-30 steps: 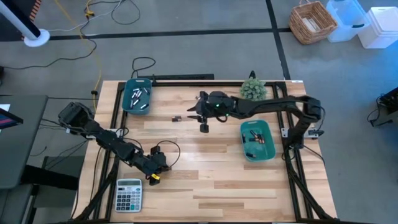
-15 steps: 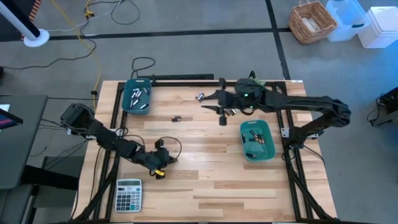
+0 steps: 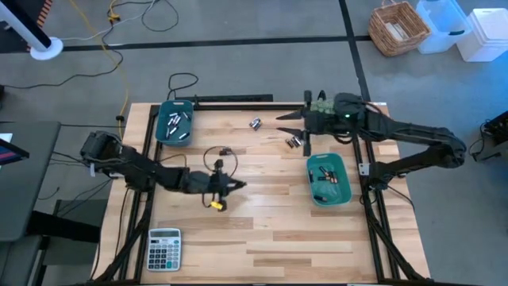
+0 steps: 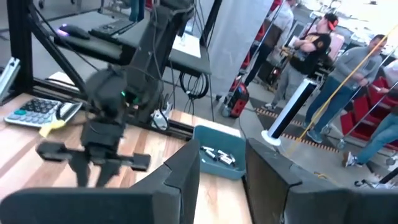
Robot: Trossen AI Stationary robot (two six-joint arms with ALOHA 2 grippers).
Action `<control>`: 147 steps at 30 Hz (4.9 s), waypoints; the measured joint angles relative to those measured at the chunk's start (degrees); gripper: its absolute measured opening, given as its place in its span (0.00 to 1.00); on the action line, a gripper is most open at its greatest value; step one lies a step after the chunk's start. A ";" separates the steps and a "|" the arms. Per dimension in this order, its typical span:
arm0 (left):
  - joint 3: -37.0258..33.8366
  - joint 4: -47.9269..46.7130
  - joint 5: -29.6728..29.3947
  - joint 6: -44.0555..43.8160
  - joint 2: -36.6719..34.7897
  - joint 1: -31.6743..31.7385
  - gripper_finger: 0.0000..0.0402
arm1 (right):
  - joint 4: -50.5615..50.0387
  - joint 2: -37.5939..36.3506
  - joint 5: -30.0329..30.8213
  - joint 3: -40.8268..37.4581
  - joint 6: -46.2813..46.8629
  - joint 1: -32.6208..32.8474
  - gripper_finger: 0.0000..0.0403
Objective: Sort batteries
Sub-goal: Put the brown-block battery into the green bin
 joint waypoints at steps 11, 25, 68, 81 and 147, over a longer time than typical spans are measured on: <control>26.56 0.91 14.99 9.47 20.81 11.00 0.10 | -1.94 -6.16 0.00 0.00 -0.02 0.00 0.35; 66.71 -13.51 30.99 11.02 47.20 16.28 0.10 | -6.73 -13.04 0.00 0.00 1.62 0.04 0.35; 43.49 -11.71 29.25 12.39 22.21 24.95 0.39 | -12.17 -11.81 6.12 -1.40 0.51 -4.95 0.35; 16.21 -6.38 20.38 9.72 -5.71 28.26 0.39 | -20.12 10.38 5.74 -2.69 7.73 -10.34 0.35; 1.47 -9.04 21.49 10.76 -20.66 38.24 0.39 | -1.07 28.72 10.91 -19.67 12.50 -16.00 0.54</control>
